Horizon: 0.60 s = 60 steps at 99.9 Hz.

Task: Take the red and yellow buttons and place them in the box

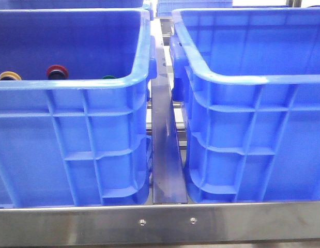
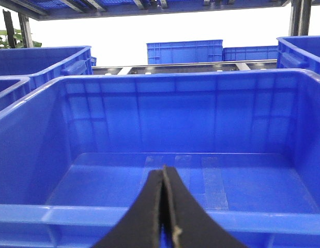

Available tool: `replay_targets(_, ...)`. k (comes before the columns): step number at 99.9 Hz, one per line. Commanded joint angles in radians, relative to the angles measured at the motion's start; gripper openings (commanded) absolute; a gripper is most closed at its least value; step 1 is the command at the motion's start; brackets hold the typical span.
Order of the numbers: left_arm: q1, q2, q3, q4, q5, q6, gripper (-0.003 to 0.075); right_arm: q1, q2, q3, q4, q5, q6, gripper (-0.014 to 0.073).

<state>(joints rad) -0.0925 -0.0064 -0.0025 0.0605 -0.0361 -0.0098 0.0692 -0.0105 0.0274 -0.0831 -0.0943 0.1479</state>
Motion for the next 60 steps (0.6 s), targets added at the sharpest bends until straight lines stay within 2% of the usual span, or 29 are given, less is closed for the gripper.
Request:
replay_targets(1, 0.003, -0.029, 0.021, -0.009, -0.082, -0.002, -0.002, 0.001, -0.015, 0.005, -0.007, -0.082, 0.0, -0.0068)
replay_targets(39, 0.003, -0.029, -0.016, -0.037, -0.067, -0.002, -0.002, 0.001, -0.015, 0.005, -0.007, -0.082, 0.0, -0.0068)
replay_targets(60, 0.003, 0.032, -0.227, -0.116, 0.165, -0.002, -0.002, 0.001, -0.015, 0.005, -0.007, -0.082, 0.0, -0.0068)
